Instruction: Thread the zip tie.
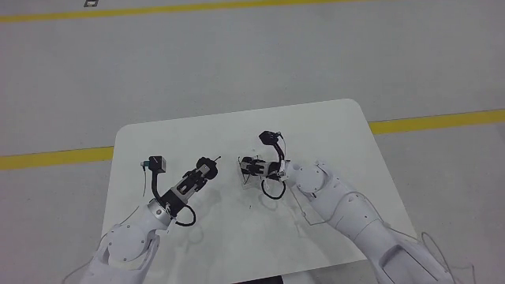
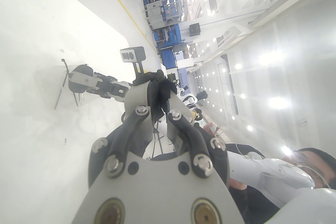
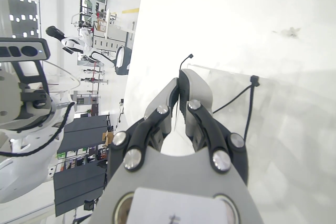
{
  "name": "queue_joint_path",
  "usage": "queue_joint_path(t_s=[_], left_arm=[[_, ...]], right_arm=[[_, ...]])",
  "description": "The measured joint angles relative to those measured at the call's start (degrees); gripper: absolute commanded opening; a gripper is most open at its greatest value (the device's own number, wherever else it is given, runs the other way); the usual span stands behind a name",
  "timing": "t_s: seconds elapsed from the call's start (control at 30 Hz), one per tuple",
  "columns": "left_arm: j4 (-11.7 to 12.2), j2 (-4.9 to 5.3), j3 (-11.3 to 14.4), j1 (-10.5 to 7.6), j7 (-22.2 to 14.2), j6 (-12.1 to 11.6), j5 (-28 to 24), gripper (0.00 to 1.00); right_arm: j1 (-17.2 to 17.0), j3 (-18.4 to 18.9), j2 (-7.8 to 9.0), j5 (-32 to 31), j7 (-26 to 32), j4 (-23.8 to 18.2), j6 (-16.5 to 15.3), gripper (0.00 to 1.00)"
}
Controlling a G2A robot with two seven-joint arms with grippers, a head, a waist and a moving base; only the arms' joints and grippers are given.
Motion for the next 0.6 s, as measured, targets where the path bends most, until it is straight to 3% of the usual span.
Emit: queue_joint_path(t_s=[0.23, 0.47, 0.6], left_arm=[[0.0, 0.00, 0.0, 0.00, 0.0, 0.0, 0.0, 0.00], [0.0, 0.00, 0.0, 0.00, 0.0, 0.0, 0.0, 0.00], [0.0, 0.00, 0.0, 0.00, 0.0, 0.0, 0.0, 0.00]], right_arm=[[-3.4, 4.1, 1.53, 6.5, 2.1, -6.9, 0.0, 0.00], [-10.1, 12.8, 3.65, 17.8, 8.4, -17.9, 0.0, 0.00], [-12.6, 16.6, 3.95, 23.1, 13.0, -21.4, 0.0, 0.00]])
